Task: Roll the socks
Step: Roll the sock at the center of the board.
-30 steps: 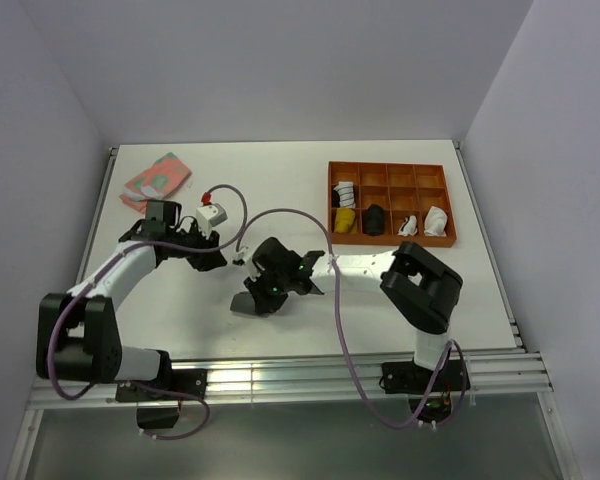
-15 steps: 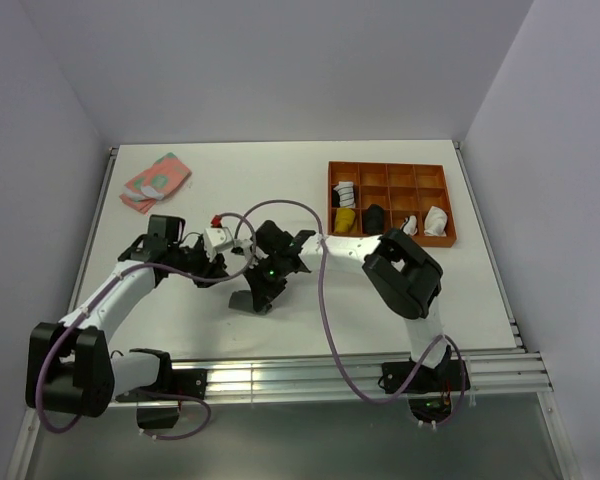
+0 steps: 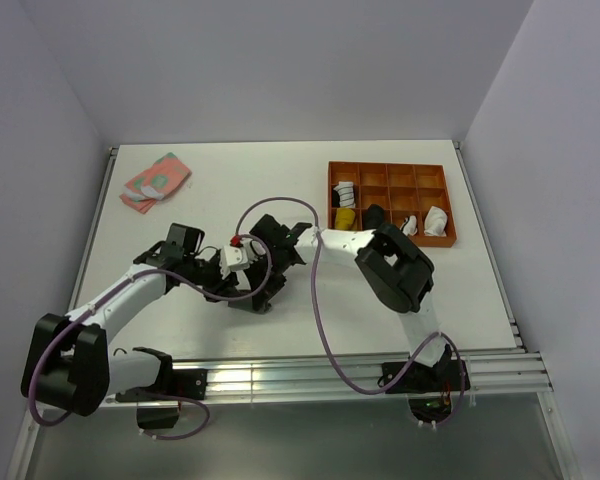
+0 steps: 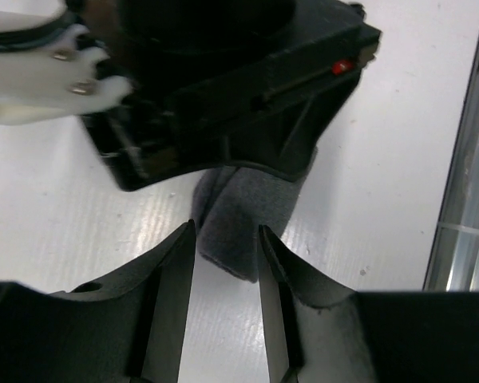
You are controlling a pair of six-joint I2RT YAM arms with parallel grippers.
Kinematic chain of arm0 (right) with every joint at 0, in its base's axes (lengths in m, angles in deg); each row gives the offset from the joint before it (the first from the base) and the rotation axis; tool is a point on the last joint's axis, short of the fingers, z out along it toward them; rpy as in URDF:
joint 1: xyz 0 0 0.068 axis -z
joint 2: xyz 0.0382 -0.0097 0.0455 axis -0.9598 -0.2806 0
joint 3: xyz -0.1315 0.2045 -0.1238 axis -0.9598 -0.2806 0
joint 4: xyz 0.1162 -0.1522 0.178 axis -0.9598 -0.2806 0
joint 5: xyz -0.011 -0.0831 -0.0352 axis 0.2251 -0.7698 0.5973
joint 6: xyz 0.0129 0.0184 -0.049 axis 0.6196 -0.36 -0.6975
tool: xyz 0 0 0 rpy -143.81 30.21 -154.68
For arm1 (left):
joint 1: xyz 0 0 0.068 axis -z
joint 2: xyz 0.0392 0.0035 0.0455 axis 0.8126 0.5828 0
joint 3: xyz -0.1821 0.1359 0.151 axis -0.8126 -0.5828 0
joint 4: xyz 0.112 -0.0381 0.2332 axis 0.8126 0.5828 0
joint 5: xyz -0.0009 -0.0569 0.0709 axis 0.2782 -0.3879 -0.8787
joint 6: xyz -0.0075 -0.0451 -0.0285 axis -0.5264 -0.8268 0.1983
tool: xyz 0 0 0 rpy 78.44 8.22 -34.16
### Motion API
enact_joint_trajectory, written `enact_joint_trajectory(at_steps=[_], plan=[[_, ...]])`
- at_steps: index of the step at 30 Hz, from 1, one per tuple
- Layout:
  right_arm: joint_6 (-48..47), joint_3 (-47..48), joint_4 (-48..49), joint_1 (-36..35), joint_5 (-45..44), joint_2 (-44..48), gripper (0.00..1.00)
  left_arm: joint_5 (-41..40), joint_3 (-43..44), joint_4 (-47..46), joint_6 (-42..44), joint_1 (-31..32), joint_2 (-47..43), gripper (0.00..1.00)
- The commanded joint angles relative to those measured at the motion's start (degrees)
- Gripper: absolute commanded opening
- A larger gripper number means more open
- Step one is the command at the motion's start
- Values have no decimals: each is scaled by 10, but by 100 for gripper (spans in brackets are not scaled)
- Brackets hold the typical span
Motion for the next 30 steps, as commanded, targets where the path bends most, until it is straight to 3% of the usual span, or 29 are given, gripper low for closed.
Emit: enact_joint_trajectory(at_steps=[1,21,30], plan=[[11,15,-22,9,7,-23,6,22,-1,22,26,11,15,42],[21,33,-45,33,51,-62,6,23,17,-3,-1,27,77,46],[30,22,-29,34,57,-65,10,27,35,-10,-24,29,137,37]])
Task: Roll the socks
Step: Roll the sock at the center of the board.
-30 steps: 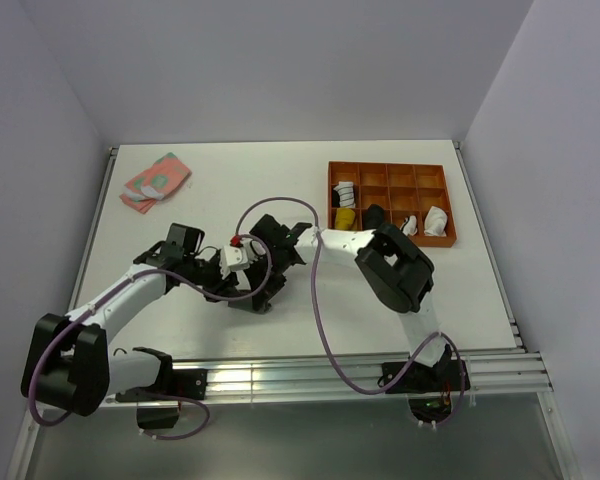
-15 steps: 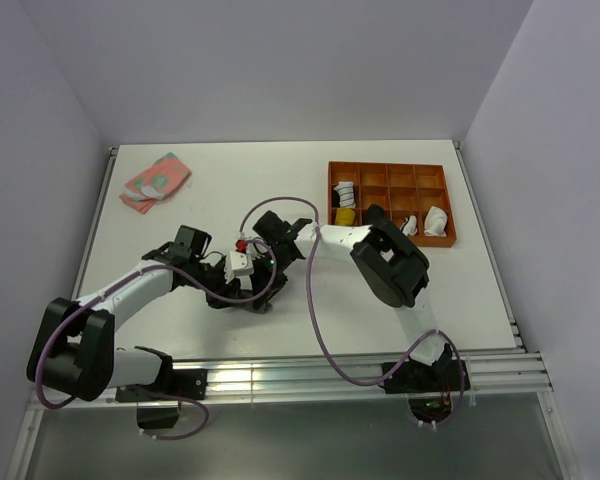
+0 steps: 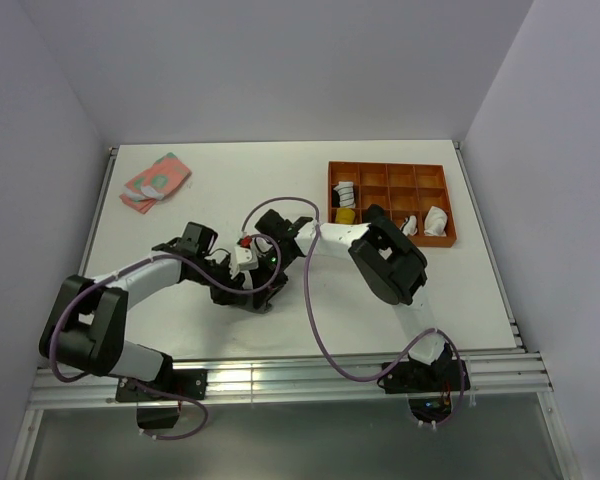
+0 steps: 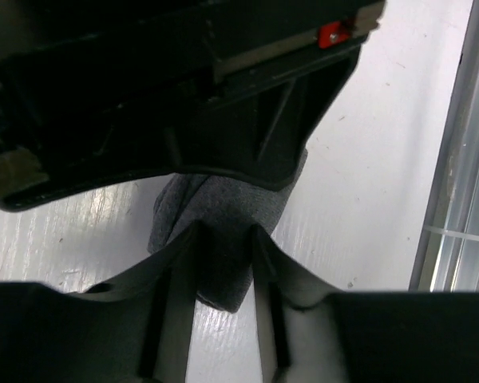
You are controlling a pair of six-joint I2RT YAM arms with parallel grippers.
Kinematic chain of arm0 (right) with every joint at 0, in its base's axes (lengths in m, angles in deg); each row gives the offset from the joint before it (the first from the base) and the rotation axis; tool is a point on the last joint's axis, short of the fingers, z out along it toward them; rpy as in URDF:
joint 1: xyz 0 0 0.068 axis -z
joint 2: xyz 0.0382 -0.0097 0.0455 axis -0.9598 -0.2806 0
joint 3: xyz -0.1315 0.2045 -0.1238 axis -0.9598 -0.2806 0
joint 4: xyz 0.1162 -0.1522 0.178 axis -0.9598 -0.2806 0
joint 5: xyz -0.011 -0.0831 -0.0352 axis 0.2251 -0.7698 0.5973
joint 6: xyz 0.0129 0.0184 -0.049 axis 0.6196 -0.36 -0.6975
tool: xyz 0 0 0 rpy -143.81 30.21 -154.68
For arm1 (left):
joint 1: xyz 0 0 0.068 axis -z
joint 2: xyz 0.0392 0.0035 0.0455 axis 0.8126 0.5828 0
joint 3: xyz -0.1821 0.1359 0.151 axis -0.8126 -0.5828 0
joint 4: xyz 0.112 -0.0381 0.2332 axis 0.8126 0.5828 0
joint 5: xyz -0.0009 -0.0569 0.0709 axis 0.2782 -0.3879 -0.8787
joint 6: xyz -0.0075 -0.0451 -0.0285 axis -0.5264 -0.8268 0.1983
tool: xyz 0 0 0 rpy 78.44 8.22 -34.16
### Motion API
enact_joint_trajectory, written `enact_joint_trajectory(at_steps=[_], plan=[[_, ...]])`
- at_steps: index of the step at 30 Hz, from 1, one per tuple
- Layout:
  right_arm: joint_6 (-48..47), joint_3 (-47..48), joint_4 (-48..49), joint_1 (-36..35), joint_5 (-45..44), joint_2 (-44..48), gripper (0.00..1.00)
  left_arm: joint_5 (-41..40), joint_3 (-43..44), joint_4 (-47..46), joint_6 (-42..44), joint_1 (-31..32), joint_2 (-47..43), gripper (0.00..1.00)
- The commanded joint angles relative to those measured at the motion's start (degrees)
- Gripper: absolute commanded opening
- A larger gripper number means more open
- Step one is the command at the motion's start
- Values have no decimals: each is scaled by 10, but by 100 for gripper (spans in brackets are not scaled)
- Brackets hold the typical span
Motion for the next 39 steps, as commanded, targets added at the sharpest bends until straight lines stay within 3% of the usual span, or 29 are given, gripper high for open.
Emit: enact_joint_trajectory(at_steps=[1,6,13,20,30,33,35,39], plan=[[1,-8,-3,3,-32,-19,11,14,16,-7,-10,3,24,33],[33,-32,26,2,-54,-3,23,3,16,-3,-16,4,39,21],[93,-119,141,1,-130,74,40,-23,14,-6,-26,4,61,5],[147,-220,250,1,-197,170,47,-27,49,41,-5,2,112,2],[230,-453,456,-21,-356,373,49,-25,85,94,13,2,139,0],[204,-482,439,-62,-421,433,50,-23,100,116,20,2,157,0],[165,-470,414,-99,-511,454,51,-20,110,121,21,2,168,0],[105,-416,348,-179,-594,442,52,-11,134,149,27,2,186,0]])
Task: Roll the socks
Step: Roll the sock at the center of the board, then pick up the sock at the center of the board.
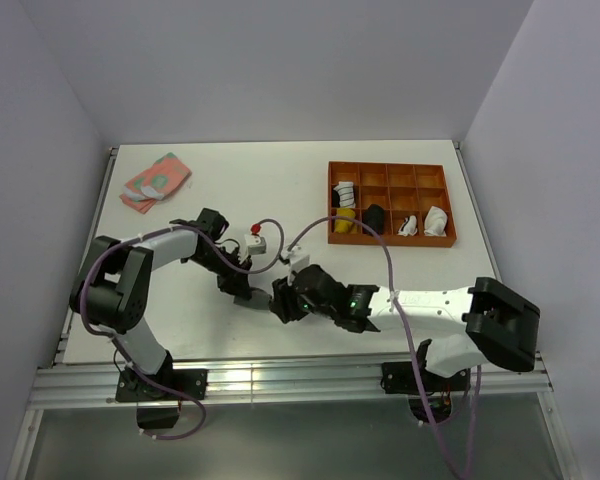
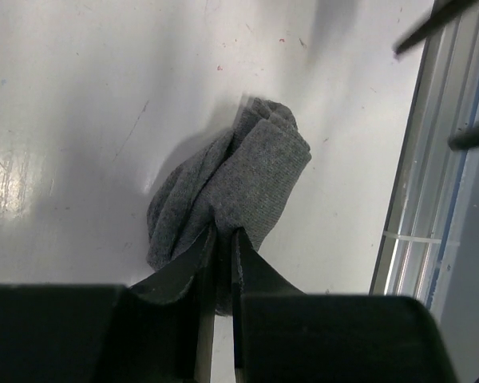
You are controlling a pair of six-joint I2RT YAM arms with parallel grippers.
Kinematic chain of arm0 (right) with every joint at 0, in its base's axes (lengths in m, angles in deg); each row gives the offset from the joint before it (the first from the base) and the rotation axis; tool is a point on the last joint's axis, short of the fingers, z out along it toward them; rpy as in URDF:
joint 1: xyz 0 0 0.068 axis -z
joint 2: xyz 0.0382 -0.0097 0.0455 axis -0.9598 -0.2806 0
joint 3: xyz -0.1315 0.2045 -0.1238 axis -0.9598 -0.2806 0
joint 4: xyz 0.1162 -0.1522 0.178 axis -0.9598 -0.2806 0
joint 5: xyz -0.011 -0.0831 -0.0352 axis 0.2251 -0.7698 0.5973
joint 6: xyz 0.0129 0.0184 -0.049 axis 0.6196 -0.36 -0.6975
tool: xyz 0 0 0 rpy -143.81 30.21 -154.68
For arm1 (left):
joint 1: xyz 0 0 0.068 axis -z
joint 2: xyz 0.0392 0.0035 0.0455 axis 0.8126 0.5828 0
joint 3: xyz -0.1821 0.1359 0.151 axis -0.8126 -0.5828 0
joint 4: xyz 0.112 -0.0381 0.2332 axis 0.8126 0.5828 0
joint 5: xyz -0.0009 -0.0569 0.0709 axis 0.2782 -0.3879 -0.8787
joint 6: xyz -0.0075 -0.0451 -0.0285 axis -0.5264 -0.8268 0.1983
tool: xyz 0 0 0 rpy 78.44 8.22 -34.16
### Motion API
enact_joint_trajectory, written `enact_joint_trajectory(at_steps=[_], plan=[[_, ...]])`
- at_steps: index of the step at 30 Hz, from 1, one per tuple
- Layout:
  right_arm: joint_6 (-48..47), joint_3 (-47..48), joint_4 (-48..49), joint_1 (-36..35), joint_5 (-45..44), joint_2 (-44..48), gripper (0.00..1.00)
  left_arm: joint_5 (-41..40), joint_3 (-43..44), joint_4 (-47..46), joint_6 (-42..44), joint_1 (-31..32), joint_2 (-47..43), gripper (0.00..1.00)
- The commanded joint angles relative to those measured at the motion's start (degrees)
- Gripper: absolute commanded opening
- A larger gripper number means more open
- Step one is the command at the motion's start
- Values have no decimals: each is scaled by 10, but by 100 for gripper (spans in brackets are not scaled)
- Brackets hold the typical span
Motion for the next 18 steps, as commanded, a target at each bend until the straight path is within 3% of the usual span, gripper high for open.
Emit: enact_joint_trajectory(at_steps=[1,7,18], plan=[[-88,57,-47,-58,-128,-8,52,-45,11,52,39,1,42,0],[-197,177,-115,-109,-198,-102,52,-35,54,103,59,2,77,0],[-292,237,-141,-124,-184,-197,56,-19,98,169,88,2,123,0]])
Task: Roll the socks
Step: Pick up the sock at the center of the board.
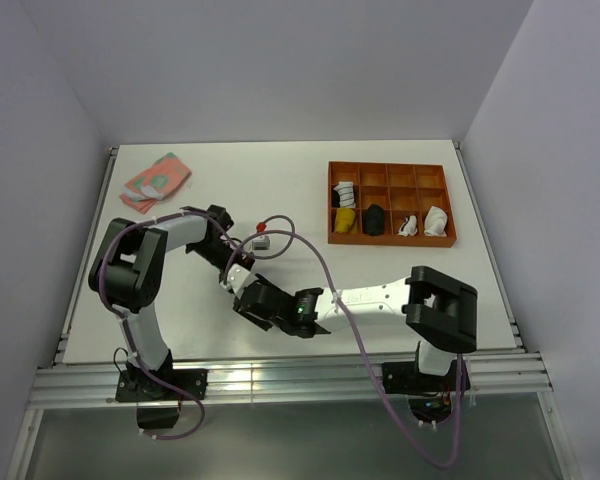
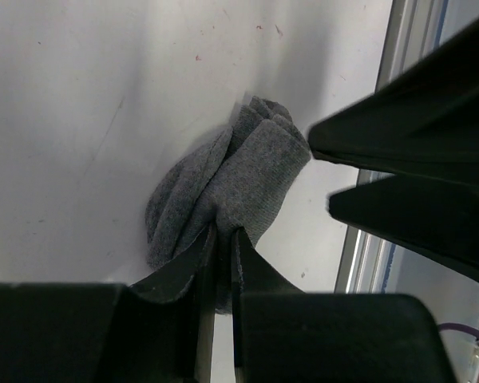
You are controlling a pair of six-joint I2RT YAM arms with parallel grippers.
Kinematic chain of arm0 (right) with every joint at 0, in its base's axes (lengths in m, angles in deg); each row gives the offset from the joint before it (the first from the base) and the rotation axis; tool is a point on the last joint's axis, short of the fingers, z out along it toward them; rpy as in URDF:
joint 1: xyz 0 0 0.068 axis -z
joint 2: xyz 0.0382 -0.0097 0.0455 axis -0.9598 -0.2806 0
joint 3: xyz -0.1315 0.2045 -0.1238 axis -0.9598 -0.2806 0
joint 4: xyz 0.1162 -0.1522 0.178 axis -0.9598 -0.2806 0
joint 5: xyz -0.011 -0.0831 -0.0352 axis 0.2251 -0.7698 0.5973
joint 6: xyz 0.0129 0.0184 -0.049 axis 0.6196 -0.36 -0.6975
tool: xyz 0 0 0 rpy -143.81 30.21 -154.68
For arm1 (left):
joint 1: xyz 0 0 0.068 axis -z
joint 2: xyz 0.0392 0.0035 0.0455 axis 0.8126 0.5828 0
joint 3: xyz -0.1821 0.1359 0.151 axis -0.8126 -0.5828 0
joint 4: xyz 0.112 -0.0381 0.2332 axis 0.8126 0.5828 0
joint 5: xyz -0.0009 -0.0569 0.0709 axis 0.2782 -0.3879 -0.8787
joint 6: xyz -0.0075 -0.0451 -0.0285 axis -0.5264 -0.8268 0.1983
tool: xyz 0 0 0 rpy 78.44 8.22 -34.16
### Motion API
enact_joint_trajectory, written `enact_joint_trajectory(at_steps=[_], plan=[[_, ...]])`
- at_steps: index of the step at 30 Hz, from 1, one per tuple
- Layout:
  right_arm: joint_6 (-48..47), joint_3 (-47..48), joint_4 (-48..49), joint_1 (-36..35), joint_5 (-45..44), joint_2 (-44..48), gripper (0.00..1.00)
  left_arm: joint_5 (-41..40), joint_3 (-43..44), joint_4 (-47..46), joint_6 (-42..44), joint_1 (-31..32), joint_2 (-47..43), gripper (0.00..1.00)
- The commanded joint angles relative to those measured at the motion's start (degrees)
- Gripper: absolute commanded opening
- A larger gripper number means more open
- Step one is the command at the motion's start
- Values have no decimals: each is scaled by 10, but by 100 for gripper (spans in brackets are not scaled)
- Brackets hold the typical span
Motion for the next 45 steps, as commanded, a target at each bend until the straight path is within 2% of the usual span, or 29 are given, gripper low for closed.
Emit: enact_joint_trajectory(at_steps=[1,30,38,45], plan=[[-52,33,-16,-1,-10,-17,56,-41,5,34,38,4,32,1],[-99,119,-91,-19,-6,-133,57,-30,69,114,72,3,94,0],[-106,129,-111,-1,-10,-149,57,-29,96,159,89,3,118,0],[-101,146,-140,25,31,-170,57,-7,144,218,120,-1,152,1]])
